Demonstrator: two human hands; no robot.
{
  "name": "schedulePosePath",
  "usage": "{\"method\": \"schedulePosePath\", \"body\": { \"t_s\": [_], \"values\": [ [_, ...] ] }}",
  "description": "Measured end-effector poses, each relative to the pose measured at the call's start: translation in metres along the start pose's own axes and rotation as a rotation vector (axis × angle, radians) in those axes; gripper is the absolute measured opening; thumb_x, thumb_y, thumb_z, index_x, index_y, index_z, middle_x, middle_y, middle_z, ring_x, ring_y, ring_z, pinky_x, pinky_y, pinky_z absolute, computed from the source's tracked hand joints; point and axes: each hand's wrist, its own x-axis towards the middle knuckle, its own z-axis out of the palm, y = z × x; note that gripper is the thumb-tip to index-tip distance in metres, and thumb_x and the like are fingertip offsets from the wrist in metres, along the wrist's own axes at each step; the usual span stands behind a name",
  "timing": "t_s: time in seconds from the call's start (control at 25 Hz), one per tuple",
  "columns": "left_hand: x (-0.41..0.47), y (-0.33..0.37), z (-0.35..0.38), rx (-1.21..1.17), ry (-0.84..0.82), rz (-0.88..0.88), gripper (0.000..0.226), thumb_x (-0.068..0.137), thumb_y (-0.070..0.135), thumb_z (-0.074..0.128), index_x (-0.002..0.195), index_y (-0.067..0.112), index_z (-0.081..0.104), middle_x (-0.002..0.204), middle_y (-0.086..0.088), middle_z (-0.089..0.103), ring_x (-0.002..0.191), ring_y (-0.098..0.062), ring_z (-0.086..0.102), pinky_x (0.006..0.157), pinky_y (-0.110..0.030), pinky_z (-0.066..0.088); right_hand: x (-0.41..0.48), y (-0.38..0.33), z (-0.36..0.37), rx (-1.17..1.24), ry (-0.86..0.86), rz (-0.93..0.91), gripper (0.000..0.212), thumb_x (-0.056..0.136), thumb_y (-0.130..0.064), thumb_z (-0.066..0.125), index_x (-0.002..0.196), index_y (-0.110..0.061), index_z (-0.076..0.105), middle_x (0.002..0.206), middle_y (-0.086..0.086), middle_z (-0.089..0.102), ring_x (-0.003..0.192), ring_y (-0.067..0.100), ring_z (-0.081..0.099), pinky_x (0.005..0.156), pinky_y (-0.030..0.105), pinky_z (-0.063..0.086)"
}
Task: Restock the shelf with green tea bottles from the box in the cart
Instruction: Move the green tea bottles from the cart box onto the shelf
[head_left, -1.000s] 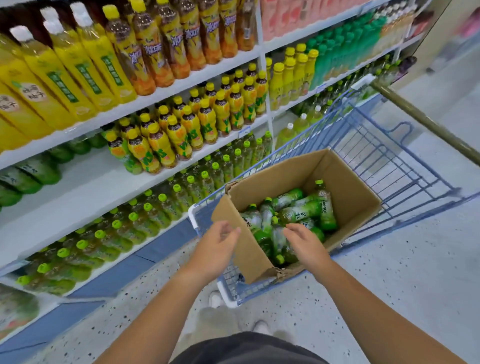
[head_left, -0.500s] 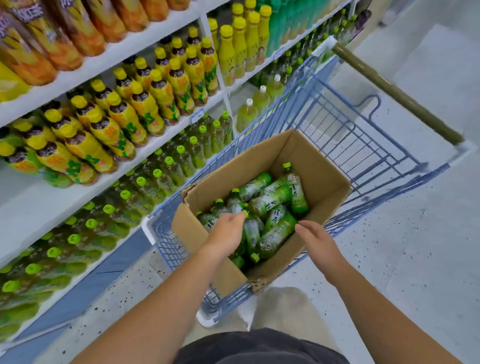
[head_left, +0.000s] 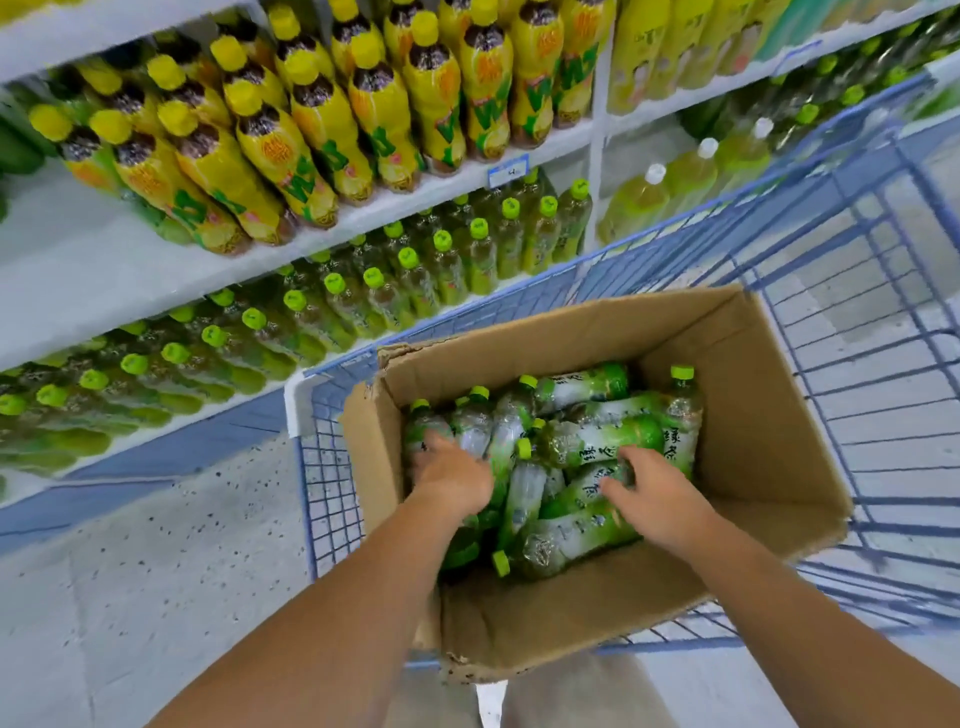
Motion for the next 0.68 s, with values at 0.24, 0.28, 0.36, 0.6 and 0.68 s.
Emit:
{"method": "schedulePosePath", "body": {
  "t_s": [0.24,0.28,0.36,0.6,0.68],
  "values": [
    [0.036,0.007,0.016,0.285,0.210,-0.005,0.110,0.089,0.028,0.071,0.155,-0.001,-0.012,0.151,-0.029,0.019,0.128,-0.042,0.048,0.099,-0.039,0.048,0.087,0.028,0.009,-0.545,-0.014,-0.141,0.084,0.088,-0.037,0.069,0.154,-0.017,0.020,0.156,0.006,0.025,0.144,0.028,0.026,0.117,0.042,0.029],
    [0.037,0.004,0.020,0.253,0.244,0.011,0.107,0.089,0.027,0.072,0.155,0.002,-0.009,0.150,-0.026,0.020,0.126,-0.041,0.049,0.098,-0.039,0.047,0.097,0.030,0.010,-0.615,0.001,-0.165,0.085,0.086,-0.037,0.071,0.153,-0.018,0.022,0.154,0.004,0.027,0.143,0.026,0.028,0.116,0.041,0.030],
    [0.036,-0.005,0.032,0.156,0.335,0.070,0.104,0.088,0.027,0.074,0.156,0.011,-0.003,0.147,-0.020,0.022,0.124,-0.039,0.047,0.100,-0.039,0.044,0.116,0.032,0.010,-0.731,0.036,-0.223,0.082,0.086,-0.039,0.068,0.152,-0.020,0.025,0.153,0.000,0.032,0.140,0.024,0.029,0.114,0.039,0.030],
    [0.045,-0.019,0.050,-0.134,0.408,0.080,0.121,0.077,0.034,0.082,0.158,0.017,-0.007,0.150,-0.017,0.027,0.136,-0.040,0.032,0.112,-0.045,0.031,0.147,0.034,0.003,-0.833,0.000,-0.340,0.088,0.069,-0.064,0.070,0.143,-0.024,0.043,0.139,0.000,0.044,0.128,0.023,0.037,0.105,0.037,0.037],
    [0.051,-0.018,0.050,-0.191,0.366,0.023,0.116,0.079,0.041,0.079,0.157,0.011,-0.001,0.149,-0.020,0.030,0.137,-0.040,0.032,0.111,-0.045,0.031,0.142,0.036,0.006,-0.752,-0.096,-0.268,0.097,0.065,-0.063,0.072,0.147,-0.021,0.040,0.143,0.004,0.042,0.132,0.025,0.037,0.106,0.038,0.040]
  ]
}}
